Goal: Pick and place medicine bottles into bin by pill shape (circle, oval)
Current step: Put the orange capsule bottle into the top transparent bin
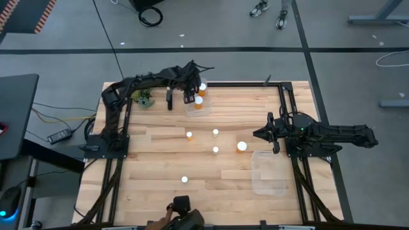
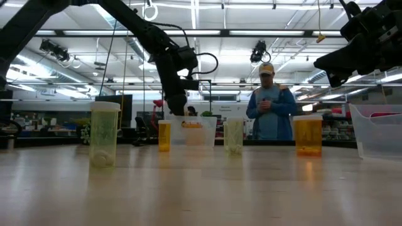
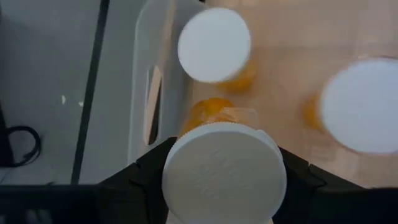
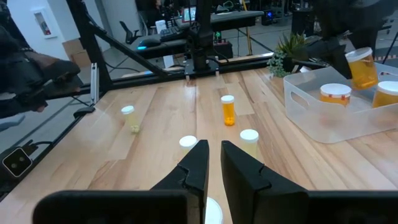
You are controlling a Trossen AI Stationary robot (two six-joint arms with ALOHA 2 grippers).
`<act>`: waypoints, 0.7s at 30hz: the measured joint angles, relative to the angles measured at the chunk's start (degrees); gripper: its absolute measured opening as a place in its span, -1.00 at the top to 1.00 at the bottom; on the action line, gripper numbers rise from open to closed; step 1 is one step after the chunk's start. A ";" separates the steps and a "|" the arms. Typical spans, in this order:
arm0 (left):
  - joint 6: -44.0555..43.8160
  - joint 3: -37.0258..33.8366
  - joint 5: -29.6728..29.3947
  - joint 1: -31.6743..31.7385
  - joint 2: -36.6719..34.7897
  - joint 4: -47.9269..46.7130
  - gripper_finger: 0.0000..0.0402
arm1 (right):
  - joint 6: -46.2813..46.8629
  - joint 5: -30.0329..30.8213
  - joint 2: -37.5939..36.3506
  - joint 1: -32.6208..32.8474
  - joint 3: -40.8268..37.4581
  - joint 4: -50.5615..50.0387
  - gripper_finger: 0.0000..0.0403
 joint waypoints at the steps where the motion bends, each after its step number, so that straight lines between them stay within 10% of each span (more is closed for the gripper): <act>1: -0.10 1.72 -0.03 0.11 1.27 -1.78 -0.05 | 0.00 -0.01 0.02 0.00 0.00 0.00 0.76; 7: -0.28 9.18 -0.45 0.10 6.57 -16.04 -0.08 | 0.00 0.00 0.02 0.00 0.00 -0.01 0.76; 21: -0.01 9.60 4.09 0.50 6.71 -15.60 -0.12 | 0.00 0.00 0.01 0.00 0.02 0.00 0.76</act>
